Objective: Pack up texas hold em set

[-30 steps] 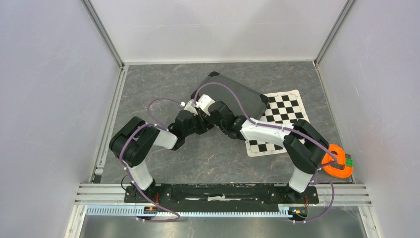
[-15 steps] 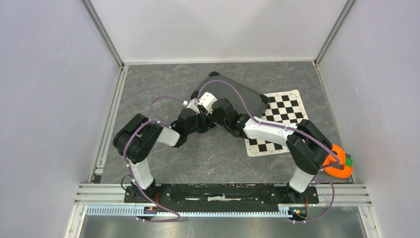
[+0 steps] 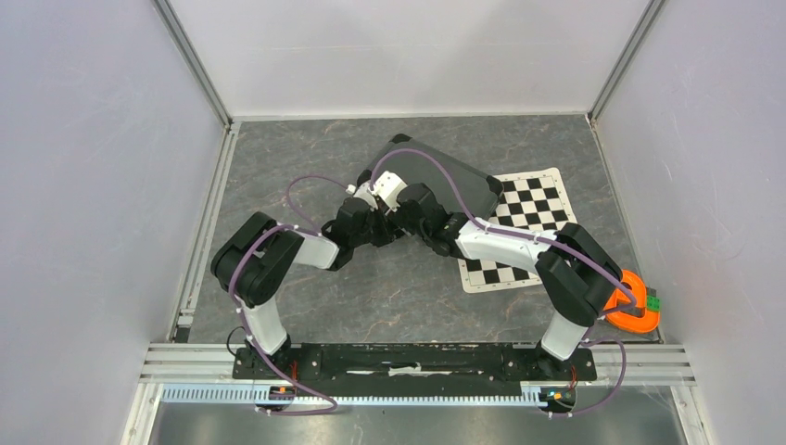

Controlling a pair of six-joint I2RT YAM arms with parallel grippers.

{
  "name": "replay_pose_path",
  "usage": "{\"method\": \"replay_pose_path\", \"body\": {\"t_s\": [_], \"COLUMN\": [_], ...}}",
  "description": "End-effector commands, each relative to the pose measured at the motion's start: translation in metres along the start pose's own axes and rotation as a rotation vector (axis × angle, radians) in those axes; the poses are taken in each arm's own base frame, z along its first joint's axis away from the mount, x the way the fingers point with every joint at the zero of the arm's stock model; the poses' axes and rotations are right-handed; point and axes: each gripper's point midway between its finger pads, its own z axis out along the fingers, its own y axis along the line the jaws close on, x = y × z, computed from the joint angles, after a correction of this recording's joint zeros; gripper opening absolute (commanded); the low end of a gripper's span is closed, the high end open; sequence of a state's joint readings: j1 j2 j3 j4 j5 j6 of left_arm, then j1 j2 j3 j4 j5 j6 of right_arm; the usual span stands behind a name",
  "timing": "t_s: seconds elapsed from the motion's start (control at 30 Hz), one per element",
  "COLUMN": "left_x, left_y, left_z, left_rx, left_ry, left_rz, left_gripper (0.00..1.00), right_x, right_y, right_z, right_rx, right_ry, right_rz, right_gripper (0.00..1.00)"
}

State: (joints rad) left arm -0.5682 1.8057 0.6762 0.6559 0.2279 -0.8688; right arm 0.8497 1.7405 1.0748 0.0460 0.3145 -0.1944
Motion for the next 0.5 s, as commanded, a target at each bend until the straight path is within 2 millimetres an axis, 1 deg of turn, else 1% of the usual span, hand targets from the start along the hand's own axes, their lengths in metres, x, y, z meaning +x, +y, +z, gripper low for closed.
{"method": "replay_pose_path", "body": {"t_s": [0.0, 0.13, 0.23, 0.33, 0.47], "left_x": [-0.010, -0.011, -0.013, -0.014, -0.016], "left_y": [0.022, 0.018, 0.015, 0.008, -0.009], "left_z": [-0.005, -0.015, -0.022, -0.025, -0.024], "left_rx": [-0.135, -0.145, -0.142, -0.115, -0.048], "left_ry": [-0.023, -0.006, -0.010, 0.002, 0.024], "left_rz": [0.078, 0.120, 0.164, 0.219, 0.297], "left_gripper": [0.02, 0.02, 0.02, 0.02, 0.02], "right_x": [0.129, 0.123, 0.114, 0.110, 0.110], "right_y": [0.046, 0.051, 0.048, 0.044, 0.041], "right_z": [-0.003, -0.005, -0.009, -0.012, -0.012], "right_rx": [-0.174, -0.215, -0.233, -0.261, -0.270], "right_ry": [0.387, 0.341, 0.280, 0.244, 0.231], "right_rz": [0.010, 0.049, 0.102, 0.162, 0.199], "right_gripper": [0.31, 0.30, 0.30, 0.30, 0.30]}}
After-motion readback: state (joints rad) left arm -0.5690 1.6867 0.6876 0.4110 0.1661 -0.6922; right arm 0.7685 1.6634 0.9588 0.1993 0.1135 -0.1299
